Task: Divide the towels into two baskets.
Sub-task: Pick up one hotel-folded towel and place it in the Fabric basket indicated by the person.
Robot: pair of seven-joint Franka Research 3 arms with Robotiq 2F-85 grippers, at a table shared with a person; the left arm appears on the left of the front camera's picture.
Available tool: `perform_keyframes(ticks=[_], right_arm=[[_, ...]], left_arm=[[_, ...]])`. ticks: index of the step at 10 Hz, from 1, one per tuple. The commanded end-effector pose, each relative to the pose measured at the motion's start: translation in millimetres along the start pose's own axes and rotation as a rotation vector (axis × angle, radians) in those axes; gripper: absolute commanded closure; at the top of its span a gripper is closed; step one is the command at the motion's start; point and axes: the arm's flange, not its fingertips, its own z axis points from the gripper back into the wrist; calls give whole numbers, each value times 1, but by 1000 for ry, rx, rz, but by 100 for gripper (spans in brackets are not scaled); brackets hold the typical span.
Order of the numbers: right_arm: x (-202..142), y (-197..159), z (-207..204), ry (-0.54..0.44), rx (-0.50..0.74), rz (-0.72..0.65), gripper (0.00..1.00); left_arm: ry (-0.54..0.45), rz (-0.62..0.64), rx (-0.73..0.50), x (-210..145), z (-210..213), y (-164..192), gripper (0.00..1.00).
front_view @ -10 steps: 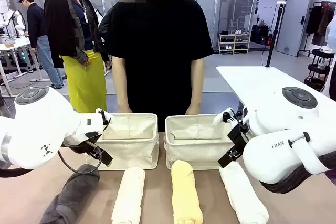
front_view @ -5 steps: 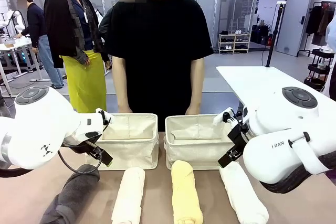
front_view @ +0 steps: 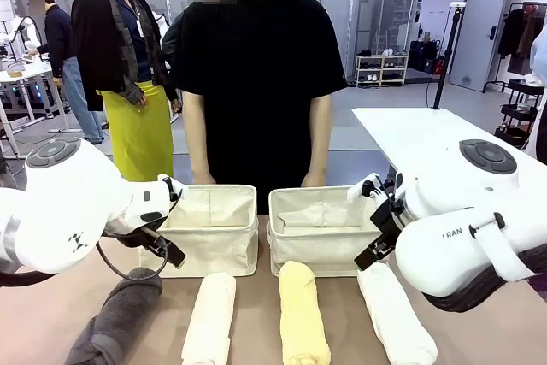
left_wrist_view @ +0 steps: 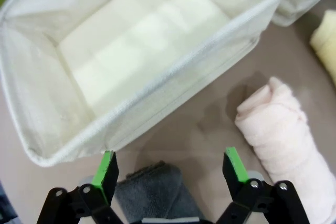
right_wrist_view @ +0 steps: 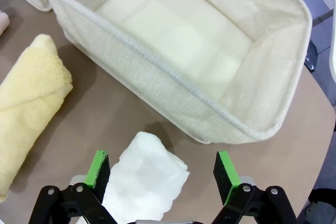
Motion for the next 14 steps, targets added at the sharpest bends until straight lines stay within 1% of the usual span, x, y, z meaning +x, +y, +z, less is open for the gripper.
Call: perform_keyframes(ticks=[1, 2, 3, 4, 5, 7, 8, 9, 11, 12, 13, 14], right_arm=[[17, -3, 25, -31, -10, 20, 0], [22, -4, 35, -44, -5, 25, 0], [26, -6, 44, -51, 10, 23, 0], [29, -12, 54, -60, 67, -10, 0], [30, -21, 68, -63, 142, -49, 0], [23, -47, 94, -64, 329, -155, 0], [16, -60, 103, -67, 389, -197, 0], [7, -73, 111, -79, 473, -249, 0], [-18, -104, 123, -101, 642, -371, 0], [-32, -119, 127, -121, 714, -427, 0], [-50, -133, 131, -162, 748, -470, 0], [-77, -150, 139, -226, 784, -565, 0]], left_arm=[[-33, -35, 11, 20, 22, 2, 0], [-56, -26, 6, 28, 35, 3, 0], [-43, -23, 6, 31, 44, 6, 0], [-66, 24, -76, 33, 56, 13, 0], [-78, 54, -189, 32, 72, 20, 0], [-129, 140, -384, 21, 107, 47, 0], [-136, 176, -475, 10, 120, 60, 0], [-166, 228, -574, -2, 132, 75, 0], [-210, 344, -759, -36, 148, 107, 0], [-227, 402, -803, -53, 152, 121, 0], [-276, 445, -839, -75, 156, 135, 0], [-333, 506, -855, -106, 164, 152, 0]])
